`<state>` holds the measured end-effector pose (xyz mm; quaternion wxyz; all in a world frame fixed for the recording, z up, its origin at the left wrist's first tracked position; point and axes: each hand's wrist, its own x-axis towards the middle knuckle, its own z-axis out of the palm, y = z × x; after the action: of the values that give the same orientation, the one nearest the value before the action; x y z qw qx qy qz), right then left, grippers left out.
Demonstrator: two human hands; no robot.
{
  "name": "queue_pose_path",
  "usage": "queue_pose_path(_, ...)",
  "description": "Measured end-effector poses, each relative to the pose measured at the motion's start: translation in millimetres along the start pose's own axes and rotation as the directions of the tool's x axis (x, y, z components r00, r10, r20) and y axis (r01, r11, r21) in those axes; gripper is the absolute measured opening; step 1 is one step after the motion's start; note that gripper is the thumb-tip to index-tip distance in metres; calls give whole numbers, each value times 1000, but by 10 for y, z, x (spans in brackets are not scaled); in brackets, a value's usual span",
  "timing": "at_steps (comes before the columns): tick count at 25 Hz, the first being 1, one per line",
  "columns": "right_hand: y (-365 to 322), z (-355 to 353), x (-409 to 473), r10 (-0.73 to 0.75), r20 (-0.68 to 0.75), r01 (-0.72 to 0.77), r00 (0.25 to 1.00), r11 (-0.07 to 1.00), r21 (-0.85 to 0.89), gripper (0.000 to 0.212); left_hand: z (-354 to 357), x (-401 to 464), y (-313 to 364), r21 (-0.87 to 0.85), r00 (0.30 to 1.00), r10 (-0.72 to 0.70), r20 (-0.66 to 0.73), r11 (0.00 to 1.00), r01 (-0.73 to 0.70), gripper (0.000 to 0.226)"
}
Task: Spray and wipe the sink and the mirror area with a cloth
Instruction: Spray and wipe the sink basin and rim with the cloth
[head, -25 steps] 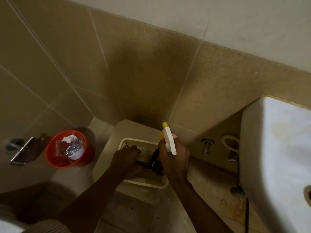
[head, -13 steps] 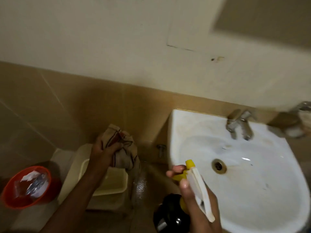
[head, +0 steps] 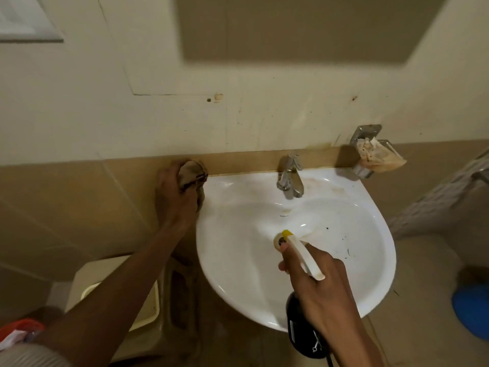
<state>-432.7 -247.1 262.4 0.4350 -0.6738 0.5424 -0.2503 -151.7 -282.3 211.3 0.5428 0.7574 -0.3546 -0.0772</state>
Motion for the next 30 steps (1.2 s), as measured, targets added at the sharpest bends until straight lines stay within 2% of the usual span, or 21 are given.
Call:
queue_pose_path(3, 126, -122, 159, 12, -32, -12, 999, 1000, -18, 51, 321, 113, 98, 69, 999, 35, 16, 997, -36, 37)
queue_pose_path(8, 304, -277, 422, 62, -26, -64, 998, 996, -62, 47, 821, 137, 143, 326, 968, 244, 62, 911, -251, 49)
queue_pose_path(11, 451, -358, 517, 52, -44, -55, 998, 996, -63, 41, 1101, 132, 72, 368, 949, 251, 193, 878, -307, 55)
queue_pose_path(14, 572, -401, 557, 29, -51, -31, 998, 999, -33, 35, 1424, 185, 39, 456, 886, 216, 411, 793, -405, 55)
queue_pose_path(17, 657, -448, 607, 24, -26, -25, 999, 999, -40, 34, 1751, 191, 48, 389, 763, 160, 627, 784, -484, 56)
queue_pose_path(21, 694, -452, 679, 17, -22, -18, 1000, 999, -31, 29, 1778, 146, -195, 216, 643, 293, 707, 777, -591, 47)
queue_pose_path(24, 647, -348, 700, -36, -72, 36, 997, 999, 4, 29, 1640, 273, -250, 136, 543, 295, 786, 774, -618, 38)
queue_pose_path(27, 509, -295, 679, -71, -103, 80, 992, 994, 79, 54, 1464, 377, -254, 120, 505, 280, 816, 773, -623, 37)
queue_pose_path(29, 444, -301, 639, -80, -110, 90, 991, 992, 94, 71, 1286, 418, -288, 138, 522, 242, 818, 798, -586, 44)
queue_pose_path(30, 421, -297, 615, -88, -110, 98, 990, 991, 95, 73, 1183, 448, -312, 157, 530, 227, 817, 798, -583, 45)
